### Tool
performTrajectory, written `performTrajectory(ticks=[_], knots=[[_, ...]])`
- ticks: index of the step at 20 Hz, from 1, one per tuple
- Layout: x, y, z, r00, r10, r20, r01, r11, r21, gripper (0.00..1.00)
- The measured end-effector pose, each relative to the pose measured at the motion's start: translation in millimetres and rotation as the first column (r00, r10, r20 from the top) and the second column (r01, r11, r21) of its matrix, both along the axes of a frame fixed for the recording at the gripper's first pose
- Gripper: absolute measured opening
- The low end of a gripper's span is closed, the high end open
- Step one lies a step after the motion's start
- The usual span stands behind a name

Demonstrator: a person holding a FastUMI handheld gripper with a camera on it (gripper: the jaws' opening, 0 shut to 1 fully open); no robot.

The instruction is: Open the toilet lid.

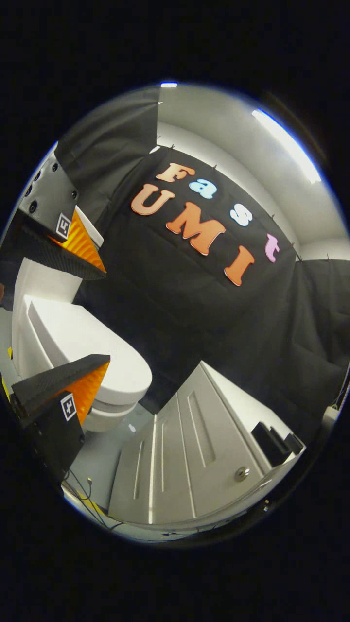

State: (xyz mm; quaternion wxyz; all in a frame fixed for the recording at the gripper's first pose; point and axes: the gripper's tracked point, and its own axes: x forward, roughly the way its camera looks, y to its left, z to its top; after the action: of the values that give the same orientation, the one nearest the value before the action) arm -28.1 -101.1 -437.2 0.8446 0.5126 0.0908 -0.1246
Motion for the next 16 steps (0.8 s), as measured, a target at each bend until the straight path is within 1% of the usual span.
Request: performTrajectory(ticks=[3, 6, 10, 12, 15, 16], knots=[[-3, 1, -39, 0.999, -0.016, -0.03, 0.019, 0.994, 0.107, 0.98], [-6, 1, -75, 0.997, -0.041, -0.06, 0.053, 0.976, 0.211, 0.98], [-9, -3, -121, 0.992, -0.052, -0.119, 0.082, 0.961, 0.263, 0.97], [-10, -6, -137, 0.989, -0.051, -0.137, 0.09, 0.952, 0.293, 0.97], [-6, 0, -155, 0.99, -0.021, -0.14, 0.069, 0.935, 0.348, 0.96], [-4, 3, -161, 0.99, -0.008, -0.141, 0.059, 0.931, 0.36, 0.94]])
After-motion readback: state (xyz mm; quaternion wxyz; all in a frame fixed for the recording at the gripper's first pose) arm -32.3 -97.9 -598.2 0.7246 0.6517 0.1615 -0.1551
